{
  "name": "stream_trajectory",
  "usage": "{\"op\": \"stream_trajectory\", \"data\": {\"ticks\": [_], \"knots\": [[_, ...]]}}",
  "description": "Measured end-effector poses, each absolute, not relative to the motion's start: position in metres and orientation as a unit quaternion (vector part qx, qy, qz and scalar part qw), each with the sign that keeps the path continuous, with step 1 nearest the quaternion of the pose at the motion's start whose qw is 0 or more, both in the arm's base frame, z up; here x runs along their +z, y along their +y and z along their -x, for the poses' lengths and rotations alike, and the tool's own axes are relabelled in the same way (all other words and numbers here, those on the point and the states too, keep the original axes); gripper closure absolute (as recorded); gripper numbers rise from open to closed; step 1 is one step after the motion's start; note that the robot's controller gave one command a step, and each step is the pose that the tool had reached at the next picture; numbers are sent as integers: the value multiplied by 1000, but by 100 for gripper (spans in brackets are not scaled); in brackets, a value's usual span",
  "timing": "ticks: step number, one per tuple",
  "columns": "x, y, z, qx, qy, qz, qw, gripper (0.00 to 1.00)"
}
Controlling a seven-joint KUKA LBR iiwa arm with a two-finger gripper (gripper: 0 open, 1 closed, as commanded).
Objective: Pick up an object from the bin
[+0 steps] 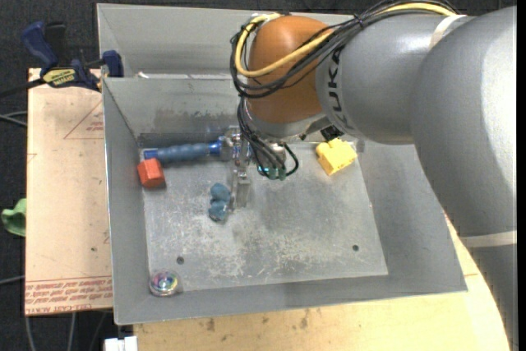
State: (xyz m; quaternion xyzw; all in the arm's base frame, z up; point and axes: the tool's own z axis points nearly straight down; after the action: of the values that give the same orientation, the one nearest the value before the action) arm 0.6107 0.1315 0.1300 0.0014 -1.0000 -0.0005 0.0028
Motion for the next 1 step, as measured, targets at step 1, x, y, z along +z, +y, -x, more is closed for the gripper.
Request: {"op": "stream_trajectory", "data": {"ticks": [1], "knots": [[66,125,-593,0,-999,-42,3,0]]}}
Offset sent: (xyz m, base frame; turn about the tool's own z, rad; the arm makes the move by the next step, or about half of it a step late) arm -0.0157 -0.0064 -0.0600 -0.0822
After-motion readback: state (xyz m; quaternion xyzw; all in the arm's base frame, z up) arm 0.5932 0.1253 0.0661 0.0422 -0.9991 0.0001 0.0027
